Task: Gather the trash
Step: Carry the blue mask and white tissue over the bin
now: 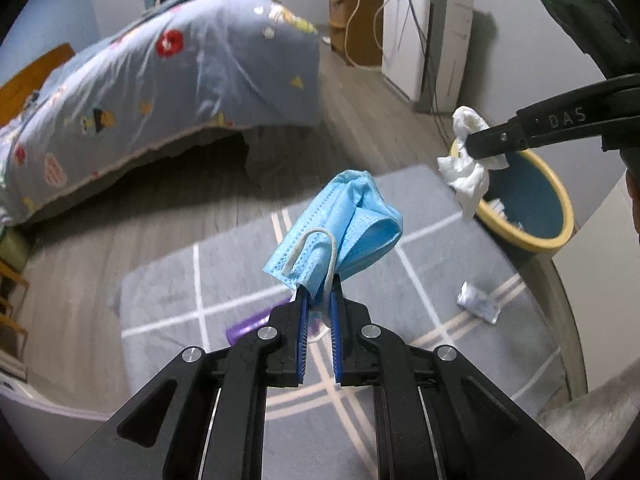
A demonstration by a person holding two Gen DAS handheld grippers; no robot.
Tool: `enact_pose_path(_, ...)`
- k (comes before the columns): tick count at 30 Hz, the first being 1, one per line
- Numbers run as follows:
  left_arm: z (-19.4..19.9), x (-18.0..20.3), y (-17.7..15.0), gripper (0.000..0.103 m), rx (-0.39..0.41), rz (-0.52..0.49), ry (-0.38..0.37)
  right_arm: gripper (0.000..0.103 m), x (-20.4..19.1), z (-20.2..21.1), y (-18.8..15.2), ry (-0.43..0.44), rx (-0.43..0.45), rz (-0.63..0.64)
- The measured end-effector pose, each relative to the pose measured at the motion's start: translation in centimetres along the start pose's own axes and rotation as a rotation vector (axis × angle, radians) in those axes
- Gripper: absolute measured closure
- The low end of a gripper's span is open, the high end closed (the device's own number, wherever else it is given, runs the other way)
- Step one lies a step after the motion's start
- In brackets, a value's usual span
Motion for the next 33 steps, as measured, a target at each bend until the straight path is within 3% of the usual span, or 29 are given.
enact_pose_path(15, 3.1, 2.9, 4.0, 0.092, 0.112, -0.003, -0.036, 0.088, 5.3, 4.1, -0.3, -0.023, 0.079, -0.047)
enact_pose_path(33, -1.5, 10.3, 4.3, 0.092, 0.034, -0.112, -0.093, 0.088, 15.1, 2.8, -0.5, -0.016, 0.074, -0.217)
Point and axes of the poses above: each gripper's, at about its wrist camera, not at the fingertips, and z roughly against the way its jaws point, x to its right, y to its top, the point moved 5 cm from there along -z, roughly the way its jaws point, and after that the axes turned 1 degree about -y, right-handed, at the moved point
